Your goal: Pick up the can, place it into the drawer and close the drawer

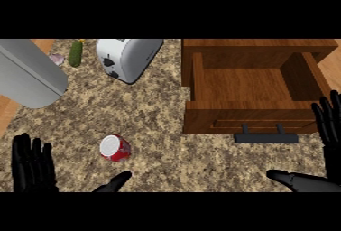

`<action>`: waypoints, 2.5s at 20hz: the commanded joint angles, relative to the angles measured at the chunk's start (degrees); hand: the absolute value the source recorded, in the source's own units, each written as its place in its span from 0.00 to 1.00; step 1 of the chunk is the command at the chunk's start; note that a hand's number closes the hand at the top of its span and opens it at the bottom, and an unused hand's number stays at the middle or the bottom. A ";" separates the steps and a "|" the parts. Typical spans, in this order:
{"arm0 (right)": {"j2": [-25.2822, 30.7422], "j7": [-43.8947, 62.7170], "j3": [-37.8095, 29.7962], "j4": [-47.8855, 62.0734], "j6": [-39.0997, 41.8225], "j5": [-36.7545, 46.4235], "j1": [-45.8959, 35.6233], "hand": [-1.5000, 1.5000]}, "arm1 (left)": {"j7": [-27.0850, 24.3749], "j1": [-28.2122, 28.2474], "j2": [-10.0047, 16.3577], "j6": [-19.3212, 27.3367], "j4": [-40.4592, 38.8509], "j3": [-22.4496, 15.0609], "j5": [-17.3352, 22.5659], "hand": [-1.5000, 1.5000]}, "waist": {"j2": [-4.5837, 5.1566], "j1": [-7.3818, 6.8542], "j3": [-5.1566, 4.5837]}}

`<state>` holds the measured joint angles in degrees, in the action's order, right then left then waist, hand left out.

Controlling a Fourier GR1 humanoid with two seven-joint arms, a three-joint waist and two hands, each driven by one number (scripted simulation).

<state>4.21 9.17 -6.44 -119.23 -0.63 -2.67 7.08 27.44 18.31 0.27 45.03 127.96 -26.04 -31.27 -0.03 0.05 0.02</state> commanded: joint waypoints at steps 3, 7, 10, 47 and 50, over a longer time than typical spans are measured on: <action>-0.46 -1.39 -0.81 -0.06 0.86 -0.49 0.82 0.00 | -0.95 -0.05 -0.27 5.53 -5.83 -4.75 -0.07 0.00 | -0.02 -0.04 -0.02; 1.71 0.53 -3.23 -2.10 2.27 -2.10 0.98 0.00 | -1.78 -3.20 -0.27 10.90 -13.21 -5.54 0.98 0.00 | 0.00 0.09 -0.01; -2.51 -3.61 1.62 -0.51 0.54 2.78 3.49 0.00 | -12.87 -5.14 -0.26 10.87 -21.79 -0.77 11.87 0.00 | 0.03 0.17 -0.08; 1.32 10.74 -8.08 -12.22 3.60 -3.55 0.31 0.00 | -67.44 -15.59 -0.25 -1.38 -70.12 15.04 63.77 0.00 | 0.00 0.07 -0.04; 2.59 7.49 -12.59 -9.66 7.50 -8.13 2.41 0.00 | -65.34 -18.16 1.49 -3.01 -69.30 16.38 63.97 0.00 | 0.00 0.12 -0.02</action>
<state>5.44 15.56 -16.11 -128.88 5.55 -8.35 9.88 -39.25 1.80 0.60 43.86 59.06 -11.61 33.55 -0.02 0.19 -0.02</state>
